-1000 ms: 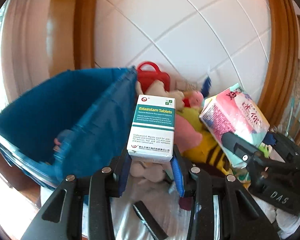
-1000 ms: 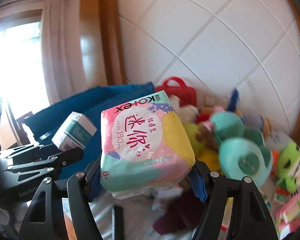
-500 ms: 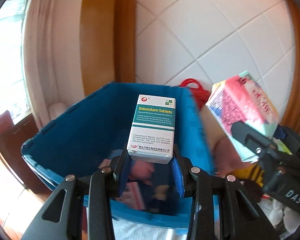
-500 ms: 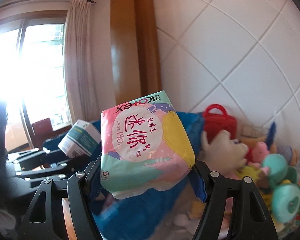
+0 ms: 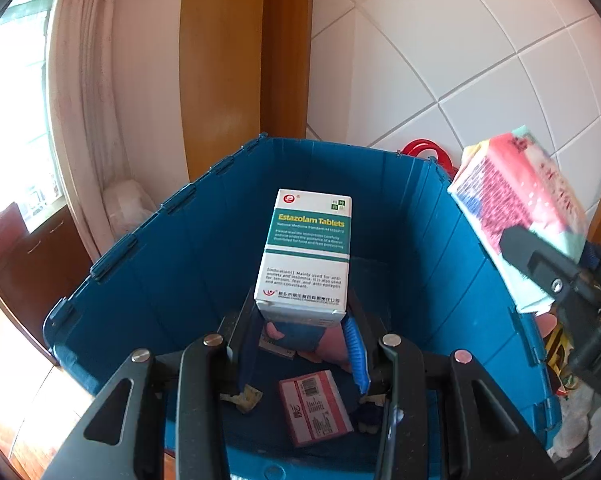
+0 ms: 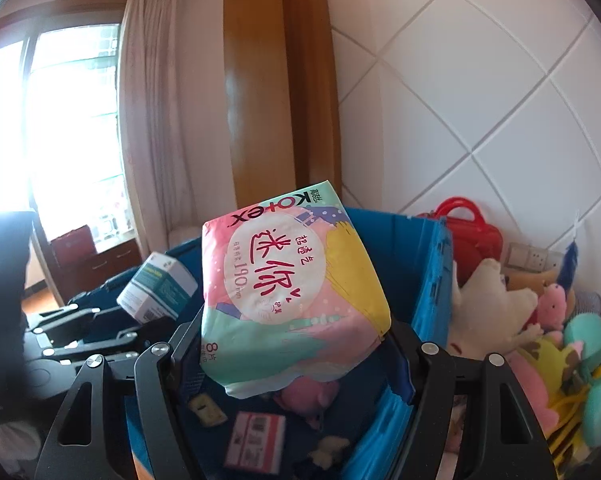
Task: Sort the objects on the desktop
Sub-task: 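Open both grippers to drop the Estazolam box and Kotex pack into the crate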
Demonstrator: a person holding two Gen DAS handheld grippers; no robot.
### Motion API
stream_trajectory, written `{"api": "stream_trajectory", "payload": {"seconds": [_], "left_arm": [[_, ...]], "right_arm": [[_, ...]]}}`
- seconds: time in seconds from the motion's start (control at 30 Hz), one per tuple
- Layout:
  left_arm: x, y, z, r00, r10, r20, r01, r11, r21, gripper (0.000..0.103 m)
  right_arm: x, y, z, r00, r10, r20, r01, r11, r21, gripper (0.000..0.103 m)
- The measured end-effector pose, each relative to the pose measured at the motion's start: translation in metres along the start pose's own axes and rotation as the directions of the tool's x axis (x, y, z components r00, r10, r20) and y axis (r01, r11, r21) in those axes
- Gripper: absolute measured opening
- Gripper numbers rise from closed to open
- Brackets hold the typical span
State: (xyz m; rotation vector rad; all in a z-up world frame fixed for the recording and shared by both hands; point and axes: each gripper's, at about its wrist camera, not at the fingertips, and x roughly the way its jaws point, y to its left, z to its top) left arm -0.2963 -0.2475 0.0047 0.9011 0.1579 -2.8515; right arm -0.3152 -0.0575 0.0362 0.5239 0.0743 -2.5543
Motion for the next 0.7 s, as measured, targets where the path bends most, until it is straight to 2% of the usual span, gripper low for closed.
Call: {"api": "stream_trajectory", "payload": {"seconds": [0.07,0.13,0.17,0.23,0.57,0.7], "left_arm": [[0.001,0.001,0.000,1.000,0.005,-0.004,-0.005,1.000,0.000,0.046],[0.001,0.001,-0.001,1.000,0.009,-0.003,-0.009,1.000,-0.005,0.086],[0.001,0.000,-0.001,1.000,0.008,0.002,-0.008,1.000,-0.004,0.089],[0.000,-0.002,-0.003,1.000,0.006,0.012,-0.006,1.000,-0.002,0.089],[-0.001,-0.009,-0.011,1.000,0.023,-0.016,-0.023,1.000,-0.004,0.089],[-0.006,-0.010,-0.015,0.999,0.025,-0.019,-0.025,1.000,-0.005,0.089]], "right_arm": [[0.003,0.001,0.001,1.000,-0.011,-0.001,0.011,1.000,0.001,0.074],[0.004,0.003,0.000,1.000,-0.023,-0.002,0.023,1.000,0.000,0.076],[0.002,0.004,0.000,1.000,-0.029,0.000,0.029,1.000,-0.001,0.078],[0.001,0.006,0.001,0.999,-0.038,0.004,0.038,0.999,-0.005,0.089],[-0.002,0.014,0.001,0.999,-0.045,-0.007,0.045,0.999,-0.026,0.090],[-0.004,0.016,-0.001,0.999,-0.043,-0.008,0.043,0.999,-0.030,0.095]]}}
